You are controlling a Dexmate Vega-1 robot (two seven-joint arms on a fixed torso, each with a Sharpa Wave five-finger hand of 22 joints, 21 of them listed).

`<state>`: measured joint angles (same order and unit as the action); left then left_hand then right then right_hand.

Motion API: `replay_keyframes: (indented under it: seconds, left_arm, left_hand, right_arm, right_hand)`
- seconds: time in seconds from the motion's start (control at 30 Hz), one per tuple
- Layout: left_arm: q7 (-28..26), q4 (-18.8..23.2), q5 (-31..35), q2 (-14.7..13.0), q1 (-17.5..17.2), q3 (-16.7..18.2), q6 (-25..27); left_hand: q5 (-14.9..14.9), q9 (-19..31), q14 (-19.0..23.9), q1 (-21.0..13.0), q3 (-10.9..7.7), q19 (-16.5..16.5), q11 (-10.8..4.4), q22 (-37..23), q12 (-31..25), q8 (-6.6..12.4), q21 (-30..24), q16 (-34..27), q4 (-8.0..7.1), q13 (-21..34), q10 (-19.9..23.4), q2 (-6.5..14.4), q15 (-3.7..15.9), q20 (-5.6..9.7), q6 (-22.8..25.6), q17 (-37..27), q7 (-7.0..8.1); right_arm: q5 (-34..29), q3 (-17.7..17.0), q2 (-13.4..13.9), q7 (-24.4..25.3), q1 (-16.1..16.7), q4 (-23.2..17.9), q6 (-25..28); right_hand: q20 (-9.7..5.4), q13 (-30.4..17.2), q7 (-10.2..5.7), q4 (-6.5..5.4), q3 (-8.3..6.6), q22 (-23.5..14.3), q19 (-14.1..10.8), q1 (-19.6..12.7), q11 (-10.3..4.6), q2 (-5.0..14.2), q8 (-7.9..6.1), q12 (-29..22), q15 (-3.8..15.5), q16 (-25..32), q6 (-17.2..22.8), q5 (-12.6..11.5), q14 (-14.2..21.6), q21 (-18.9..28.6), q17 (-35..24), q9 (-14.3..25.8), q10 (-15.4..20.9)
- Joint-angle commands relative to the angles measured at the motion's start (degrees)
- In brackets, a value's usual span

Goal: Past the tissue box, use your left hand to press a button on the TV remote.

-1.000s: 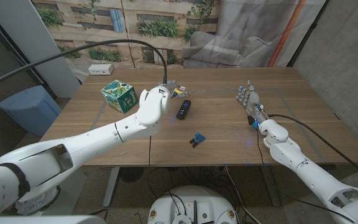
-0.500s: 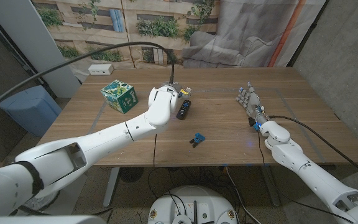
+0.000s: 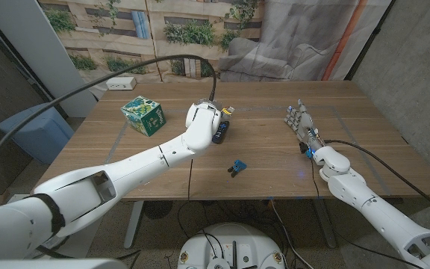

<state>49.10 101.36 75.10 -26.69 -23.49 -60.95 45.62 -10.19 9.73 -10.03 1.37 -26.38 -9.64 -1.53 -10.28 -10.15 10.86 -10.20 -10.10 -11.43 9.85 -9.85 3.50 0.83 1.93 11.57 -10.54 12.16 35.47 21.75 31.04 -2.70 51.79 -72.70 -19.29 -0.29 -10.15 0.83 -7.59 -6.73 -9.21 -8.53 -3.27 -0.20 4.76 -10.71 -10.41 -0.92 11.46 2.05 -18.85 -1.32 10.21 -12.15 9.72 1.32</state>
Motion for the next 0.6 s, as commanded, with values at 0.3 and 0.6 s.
replay_keyframes:
  seconds: [0.3,0.6]
  left_arm:
    - [-5.11,-5.38,1.64,3.4,-3.12,1.89,-2.38]
    - [-6.52,-7.53,-0.61,4.32,-2.8,1.73,-2.32]
  left_hand:
    - [-0.25,0.17,-14.45,0.45,0.98,-13.2,0.09,-0.17,-0.41,0.47,-0.48,-0.29,-0.13,0.19,-11.65,4.67,-0.36,2.49,1.4,-0.3,0.2]
    - [-0.26,0.13,-14.51,0.42,1.49,-13.21,0.25,-0.18,-0.45,-0.14,-0.67,-0.41,-0.13,0.19,-11.87,4.94,-0.41,2.37,0.59,-0.31,0.34]
  right_arm:
    - [-0.18,-0.28,0.66,1.0,1.74,-2.34,0.04]
    - [-0.19,-0.36,0.45,1.15,1.87,-2.18,-0.36]
  right_hand:
    - [0.3,-0.12,-0.12,-0.17,-0.2,-0.3,-0.14,-0.02,-0.07,2.31,0.11,-0.09,-0.29,0.23,0.3,0.17,-0.25,0.36,-0.08,0.23,-0.26]
    - [0.32,-0.12,-0.16,-0.17,-0.25,-0.3,-0.14,0.02,-0.04,2.29,0.11,-0.09,-0.31,0.24,0.31,0.2,-0.3,0.37,-0.1,0.23,-0.34]
